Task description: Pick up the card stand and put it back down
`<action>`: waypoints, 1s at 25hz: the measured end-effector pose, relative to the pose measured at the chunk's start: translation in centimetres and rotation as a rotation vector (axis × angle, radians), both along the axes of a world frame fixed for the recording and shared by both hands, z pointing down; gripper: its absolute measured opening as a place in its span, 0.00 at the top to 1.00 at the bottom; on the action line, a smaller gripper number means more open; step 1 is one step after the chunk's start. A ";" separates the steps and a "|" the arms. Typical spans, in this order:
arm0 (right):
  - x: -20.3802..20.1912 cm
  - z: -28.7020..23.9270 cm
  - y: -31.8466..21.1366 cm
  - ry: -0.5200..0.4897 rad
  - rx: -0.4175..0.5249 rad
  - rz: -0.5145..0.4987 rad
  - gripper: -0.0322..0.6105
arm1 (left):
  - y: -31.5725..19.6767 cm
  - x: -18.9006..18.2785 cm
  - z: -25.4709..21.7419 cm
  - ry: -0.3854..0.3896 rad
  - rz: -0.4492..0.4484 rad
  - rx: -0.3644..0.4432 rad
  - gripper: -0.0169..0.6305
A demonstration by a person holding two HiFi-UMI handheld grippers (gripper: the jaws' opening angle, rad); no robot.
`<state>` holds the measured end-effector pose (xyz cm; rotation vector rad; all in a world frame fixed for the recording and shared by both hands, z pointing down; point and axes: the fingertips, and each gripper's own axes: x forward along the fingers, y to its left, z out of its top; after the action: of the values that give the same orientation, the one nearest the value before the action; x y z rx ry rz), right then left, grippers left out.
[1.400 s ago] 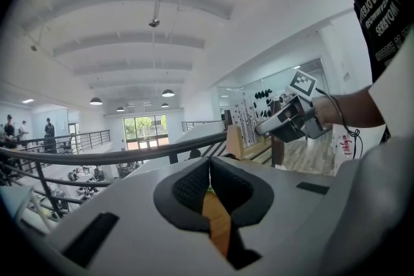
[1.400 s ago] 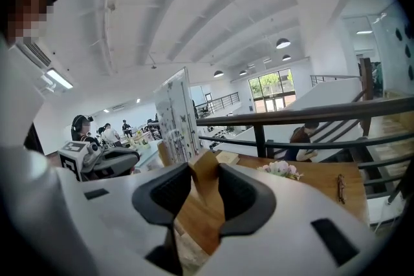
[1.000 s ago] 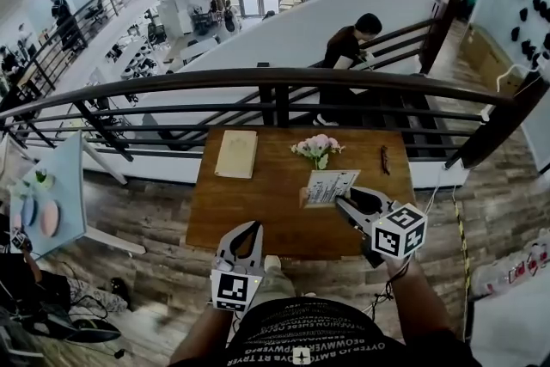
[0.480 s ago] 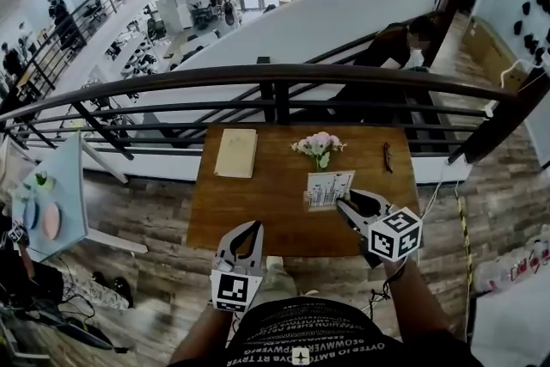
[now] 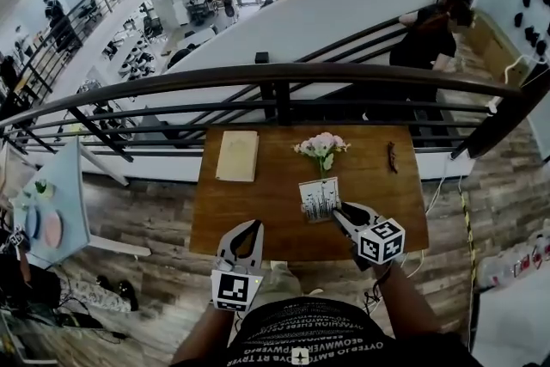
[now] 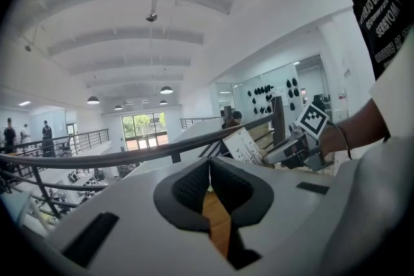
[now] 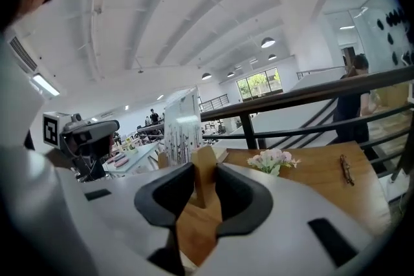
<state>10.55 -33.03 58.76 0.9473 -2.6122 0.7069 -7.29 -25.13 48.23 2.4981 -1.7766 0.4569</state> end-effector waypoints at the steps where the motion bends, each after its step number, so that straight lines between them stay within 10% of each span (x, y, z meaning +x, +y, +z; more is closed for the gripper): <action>1: -0.4 0.7 -0.1 -0.011 0.001 0.001 0.78 | -0.3 -0.2 0.1 0.001 0.003 -0.004 0.93; 25: -4.0 18.8 -6.0 0.016 -0.064 0.113 0.81 | -6.6 -7.8 4.5 -0.024 -0.021 -0.131 0.93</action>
<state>6.60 -39.04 77.53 1.0838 -2.5225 0.8026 -15.07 -31.71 52.77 2.3933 -1.7194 0.5850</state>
